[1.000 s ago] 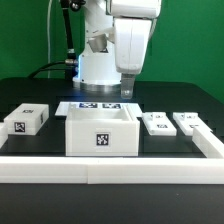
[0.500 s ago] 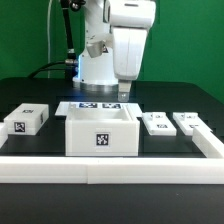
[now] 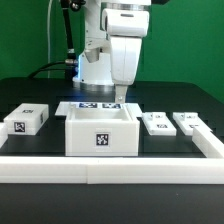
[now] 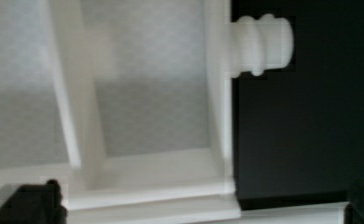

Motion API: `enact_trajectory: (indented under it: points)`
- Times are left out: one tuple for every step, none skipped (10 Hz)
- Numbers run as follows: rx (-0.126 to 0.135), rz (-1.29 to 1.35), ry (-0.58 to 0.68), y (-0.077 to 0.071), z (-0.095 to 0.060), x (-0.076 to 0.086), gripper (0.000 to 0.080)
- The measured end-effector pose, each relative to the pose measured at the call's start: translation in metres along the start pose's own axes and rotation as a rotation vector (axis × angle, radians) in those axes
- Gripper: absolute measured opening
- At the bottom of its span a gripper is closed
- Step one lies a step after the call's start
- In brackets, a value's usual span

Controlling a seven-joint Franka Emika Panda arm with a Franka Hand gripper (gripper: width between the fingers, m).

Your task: Assemble cabinet

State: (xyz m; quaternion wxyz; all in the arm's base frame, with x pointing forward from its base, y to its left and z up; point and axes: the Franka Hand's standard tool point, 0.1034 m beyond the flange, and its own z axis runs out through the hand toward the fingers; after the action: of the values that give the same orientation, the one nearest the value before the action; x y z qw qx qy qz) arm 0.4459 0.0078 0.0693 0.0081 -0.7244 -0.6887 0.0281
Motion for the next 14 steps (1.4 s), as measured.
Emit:
enact_trajectory:
  points:
    - [0.012,-0.007,0.000,-0.005,0.005,-0.001,0.0798]
    - [0.025,-0.008,-0.001,-0.007,0.011,-0.002,0.0798]
    - [0.033,-0.005,0.002,-0.007,0.017,-0.003,0.0798]
    - [0.039,-0.003,0.004,-0.009,0.024,-0.003,0.0798]
    - [0.050,-0.002,0.005,-0.012,0.029,-0.004,0.0798]
    - [0.061,0.002,0.007,-0.015,0.036,-0.005,0.0798]
    - [0.074,0.006,0.008,-0.018,0.042,-0.006,0.0798]
    - [0.080,0.010,0.009,-0.019,0.044,-0.007,0.0798]
    - [0.081,0.013,0.008,-0.019,0.044,-0.007,0.0798]
    - [0.082,0.016,0.008,-0.019,0.044,-0.007,0.0798]
    - [0.083,0.017,0.008,-0.020,0.045,-0.007,0.0675]
    - [0.083,0.017,0.008,-0.020,0.045,-0.007,0.0519]
    - [0.083,0.017,0.008,-0.020,0.045,-0.007,0.0380]
    - [0.083,0.017,0.008,-0.020,0.045,-0.007,0.0231]
